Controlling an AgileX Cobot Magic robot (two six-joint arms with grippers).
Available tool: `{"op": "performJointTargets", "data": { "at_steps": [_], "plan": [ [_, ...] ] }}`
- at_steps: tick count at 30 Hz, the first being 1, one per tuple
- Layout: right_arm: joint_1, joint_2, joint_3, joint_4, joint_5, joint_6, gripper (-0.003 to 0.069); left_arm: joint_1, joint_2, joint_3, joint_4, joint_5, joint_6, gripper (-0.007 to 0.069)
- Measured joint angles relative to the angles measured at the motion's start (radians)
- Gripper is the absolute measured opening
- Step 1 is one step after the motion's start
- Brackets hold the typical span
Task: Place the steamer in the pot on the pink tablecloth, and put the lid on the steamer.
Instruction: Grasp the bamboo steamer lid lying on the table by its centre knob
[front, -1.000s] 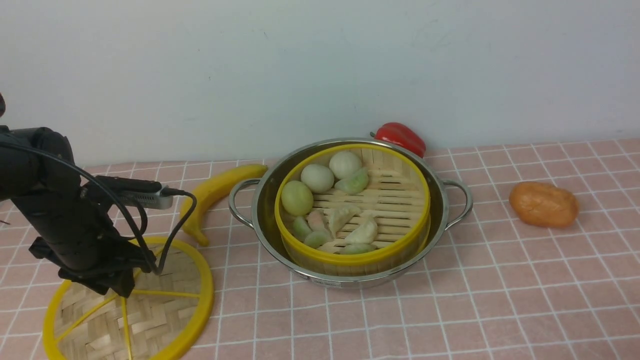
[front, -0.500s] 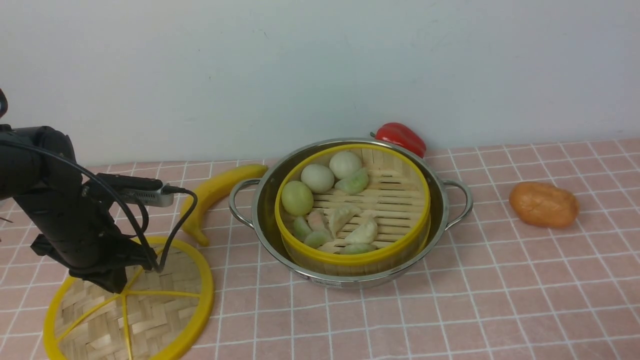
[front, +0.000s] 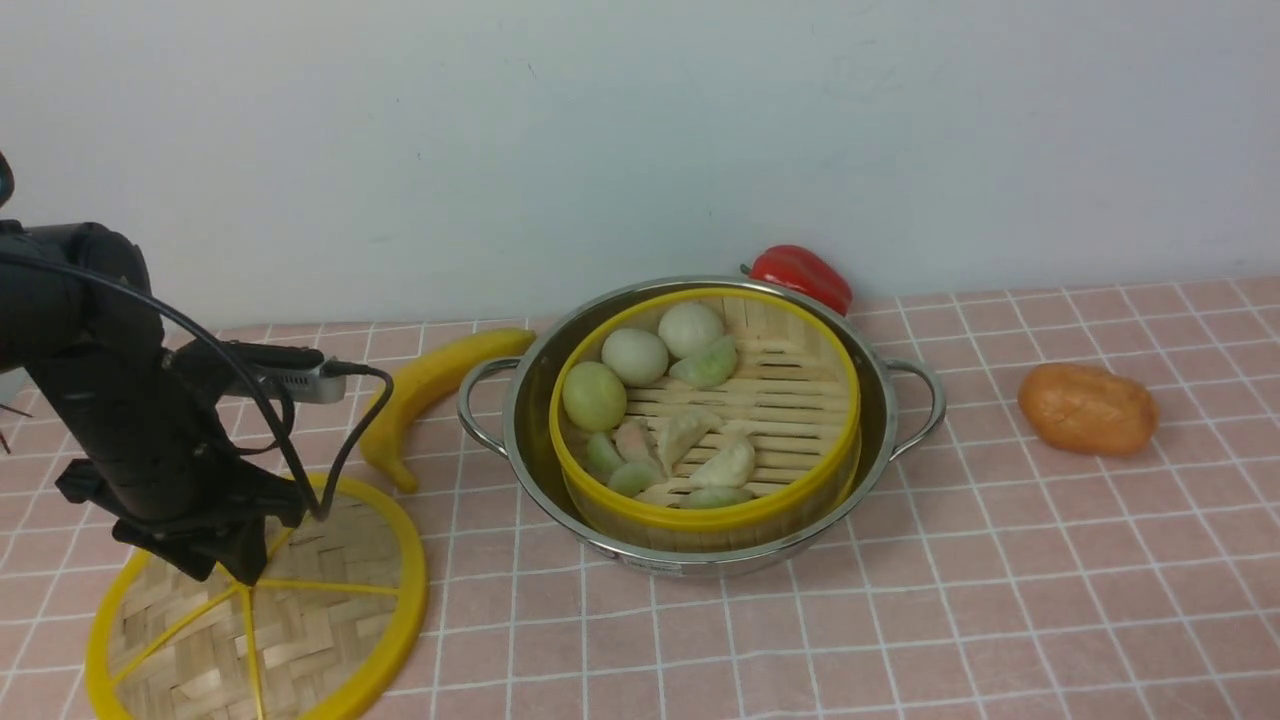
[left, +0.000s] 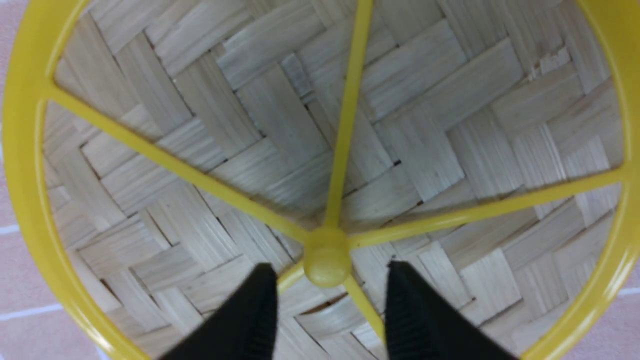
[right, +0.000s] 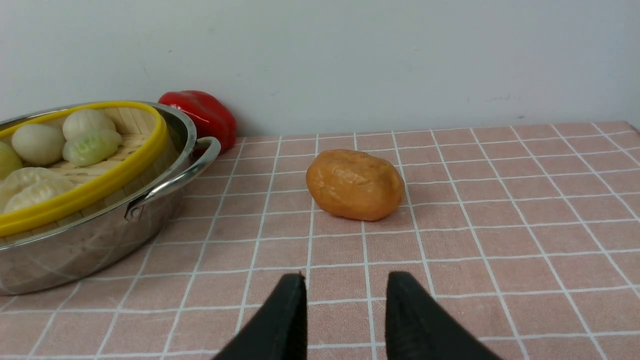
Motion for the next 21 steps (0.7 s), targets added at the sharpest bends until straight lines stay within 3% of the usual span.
{"op": "performJointTargets", "data": {
  "at_steps": [3, 7, 14, 18, 21],
  "plan": [
    [0.000, 0.000, 0.000, 0.000, 0.000, 0.000, 0.0243, 0.000, 0.000, 0.000, 0.000, 0.002, -0.006, 0.0356],
    [0.000, 0.000, 0.000, 0.000, 0.000, 0.000, 0.0243, 0.000, 0.005, 0.000, 0.000, -0.001, -0.007, 0.0353],
    [0.000, 0.000, 0.000, 0.000, 0.000, 0.000, 0.0243, 0.000, 0.048, 0.000, 0.000, -0.026, -0.007, 0.0254],
    [0.000, 0.000, 0.000, 0.000, 0.000, 0.000, 0.0243, 0.000, 0.058, -0.001, 0.001, -0.027, -0.007, 0.0135],
    [0.000, 0.000, 0.000, 0.000, 0.000, 0.000, 0.0243, 0.000, 0.058, -0.002, 0.001, -0.023, 0.007, 0.0117]
  ]
}}
